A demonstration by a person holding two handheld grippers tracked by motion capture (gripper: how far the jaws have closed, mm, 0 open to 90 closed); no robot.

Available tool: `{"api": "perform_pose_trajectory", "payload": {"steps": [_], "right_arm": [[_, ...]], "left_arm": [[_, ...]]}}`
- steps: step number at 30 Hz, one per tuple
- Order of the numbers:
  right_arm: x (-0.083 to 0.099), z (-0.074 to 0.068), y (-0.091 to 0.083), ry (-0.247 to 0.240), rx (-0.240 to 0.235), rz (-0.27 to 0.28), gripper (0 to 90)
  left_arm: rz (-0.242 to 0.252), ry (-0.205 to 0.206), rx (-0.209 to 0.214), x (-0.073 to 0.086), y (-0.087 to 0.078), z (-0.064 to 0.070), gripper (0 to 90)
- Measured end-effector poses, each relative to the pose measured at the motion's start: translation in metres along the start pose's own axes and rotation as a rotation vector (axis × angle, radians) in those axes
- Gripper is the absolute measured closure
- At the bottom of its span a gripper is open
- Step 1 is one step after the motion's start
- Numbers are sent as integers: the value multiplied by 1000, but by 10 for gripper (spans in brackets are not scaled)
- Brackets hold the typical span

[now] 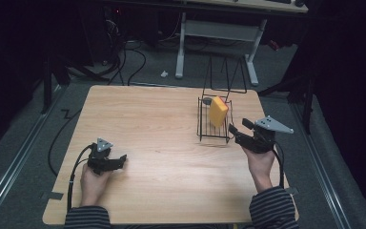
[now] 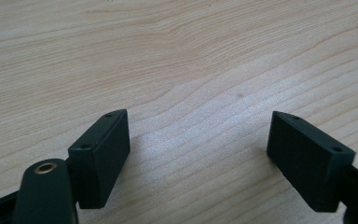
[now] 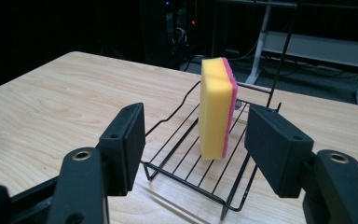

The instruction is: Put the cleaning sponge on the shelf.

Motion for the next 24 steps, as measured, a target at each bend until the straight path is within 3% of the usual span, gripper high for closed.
{"api": "perform_pose_trajectory", "payload": {"steps": [4, 24], "right_arm": [[0, -4, -5, -15, -6, 7, 388], [23, -4, -28, 22, -11, 38, 390]], "left_arm": [[0, 0, 0, 0, 0, 0, 218], [0, 0, 0, 0, 0, 0, 218]]}}
Point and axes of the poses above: each handheld gripper's, and its own axes: y roughly forward along the jaws, x roughly out of its underside, z roughly to its right, the point moved 8 cm from there along y, roughly forward along the jaws, and after that the axes turned 11 degrees about -x, right-handed, at the moved point
